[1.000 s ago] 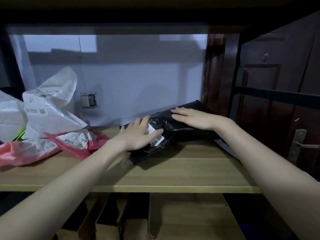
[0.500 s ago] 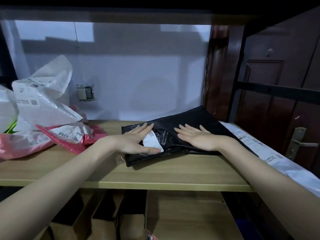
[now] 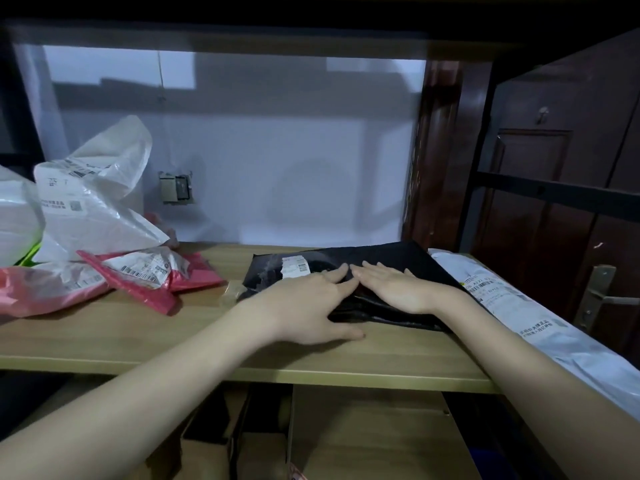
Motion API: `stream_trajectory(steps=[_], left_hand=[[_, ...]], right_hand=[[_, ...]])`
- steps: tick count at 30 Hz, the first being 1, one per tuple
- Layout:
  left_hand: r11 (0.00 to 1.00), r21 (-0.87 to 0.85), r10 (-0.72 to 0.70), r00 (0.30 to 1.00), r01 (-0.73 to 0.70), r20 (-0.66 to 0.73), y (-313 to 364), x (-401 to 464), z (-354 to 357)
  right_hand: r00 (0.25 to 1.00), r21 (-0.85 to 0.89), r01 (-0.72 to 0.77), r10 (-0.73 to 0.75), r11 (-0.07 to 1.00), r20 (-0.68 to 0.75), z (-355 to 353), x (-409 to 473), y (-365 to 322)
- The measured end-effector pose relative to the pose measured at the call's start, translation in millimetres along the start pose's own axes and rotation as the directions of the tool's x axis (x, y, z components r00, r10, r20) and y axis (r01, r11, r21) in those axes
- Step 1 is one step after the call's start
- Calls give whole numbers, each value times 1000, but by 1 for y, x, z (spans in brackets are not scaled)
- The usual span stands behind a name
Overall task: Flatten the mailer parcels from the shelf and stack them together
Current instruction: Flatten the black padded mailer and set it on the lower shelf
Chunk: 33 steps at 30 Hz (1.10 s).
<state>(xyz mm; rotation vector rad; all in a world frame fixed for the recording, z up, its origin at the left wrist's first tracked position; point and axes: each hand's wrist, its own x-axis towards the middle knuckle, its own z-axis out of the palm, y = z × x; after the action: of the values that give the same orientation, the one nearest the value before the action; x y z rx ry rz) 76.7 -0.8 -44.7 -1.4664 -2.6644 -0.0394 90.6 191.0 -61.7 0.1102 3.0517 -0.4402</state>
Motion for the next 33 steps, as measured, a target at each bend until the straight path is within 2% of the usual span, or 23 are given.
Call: stream_trajectory(steps=[3, 7, 9, 11, 16, 18, 20, 21, 23, 25, 27, 30, 32, 33], left_hand=[[979, 199, -3, 970, 52, -242, 4, -3, 15], [968, 235, 25, 896, 89, -443, -4, -10, 33], [984, 176, 84, 848, 11, -523, -12, -13, 38], [991, 89, 129, 828, -96, -546, -22, -16, 40], [975, -102, 99, 802, -195, -590, -46, -34, 40], [970, -181, 41, 846, -161, -531, -47, -41, 35], [947, -304, -16, 933, -101, -359, -46, -44, 25], [928, -361, -16, 955, -96, -297, -47, -44, 18], [912, -397, -33, 950, -99, -312, -51, -36, 4], [938, -341, -75, 929, -58, -363, -56, -13, -4], [970, -241, -97, 947, 21, -308, -62, 17, -7], [984, -35, -174, 984, 173, -40, -70, 46, 9], [979, -12, -201, 973, 204, 112, -75, 51, 25], [977, -42, -201, 969, 209, 146, -76, 50, 31]], right_hand=[[999, 23, 13, -12, 1000, -49, 1, -7, -3], [996, 28, 41, -39, 999, -78, 3, -12, 2], [995, 40, 45, -42, 998, -91, 5, -12, 4], [995, 39, 42, -39, 998, -96, 7, -11, 6], [995, -81, 55, -61, 995, -73, 16, -12, 12], [996, -105, 59, -65, 993, -59, 18, -13, 10], [997, -123, 54, -59, 991, -43, 16, -12, 7], [998, -126, 52, -57, 991, -36, 12, -12, 5], [998, -112, 55, -60, 992, -37, 2, -9, 2], [994, -82, 65, -72, 995, -80, -8, -2, -4], [992, -81, 40, -49, 996, -115, -13, 7, -12], [996, -164, -16, 2, 986, -85, -4, 17, -18], [999, -187, -27, 21, 982, -37, 7, 18, -15], [999, -183, -30, 27, 983, -18, 12, 18, -13]])
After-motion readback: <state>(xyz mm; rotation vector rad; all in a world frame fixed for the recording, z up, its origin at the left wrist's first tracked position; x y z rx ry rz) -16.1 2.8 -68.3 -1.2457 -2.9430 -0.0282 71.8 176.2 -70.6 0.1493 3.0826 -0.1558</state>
